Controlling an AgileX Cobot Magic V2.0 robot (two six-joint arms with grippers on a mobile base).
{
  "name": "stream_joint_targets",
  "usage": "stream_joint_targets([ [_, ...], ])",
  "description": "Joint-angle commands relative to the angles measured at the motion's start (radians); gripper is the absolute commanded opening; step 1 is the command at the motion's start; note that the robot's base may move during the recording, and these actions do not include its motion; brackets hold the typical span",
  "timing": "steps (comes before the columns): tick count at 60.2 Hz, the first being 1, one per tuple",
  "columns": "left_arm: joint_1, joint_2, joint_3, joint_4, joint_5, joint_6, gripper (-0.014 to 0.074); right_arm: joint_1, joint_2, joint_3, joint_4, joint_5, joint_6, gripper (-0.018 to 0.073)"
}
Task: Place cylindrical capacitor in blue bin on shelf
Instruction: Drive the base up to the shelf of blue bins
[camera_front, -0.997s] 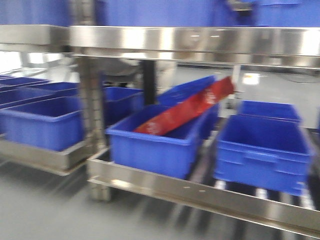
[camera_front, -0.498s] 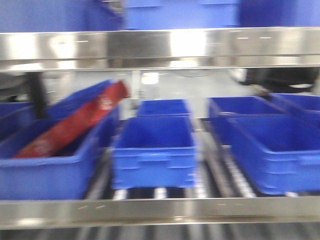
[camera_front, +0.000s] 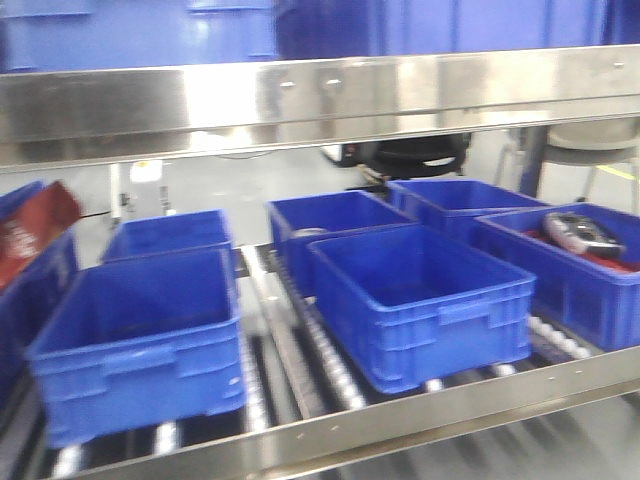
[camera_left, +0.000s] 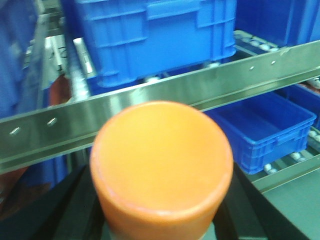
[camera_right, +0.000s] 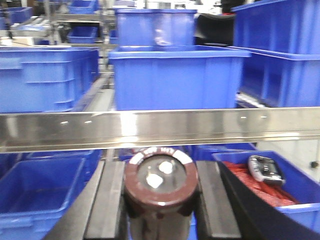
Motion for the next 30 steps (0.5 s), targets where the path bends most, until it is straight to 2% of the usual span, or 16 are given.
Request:
stream_joint_targets([
  [1,-0.005,-0.003,-0.006,-0.002,-0.019,-0.006,-0.0111,-0.001,-0.003,-0.002,-0.003,-0.026,-0.002,-0.0162],
  [30,-0.005,-0.003,-0.006,-0.002,-0.019,-0.006,-0.0111,-0.001,-0.003,-0.002,-0.003,-0.026,-0.002,-0.0162],
])
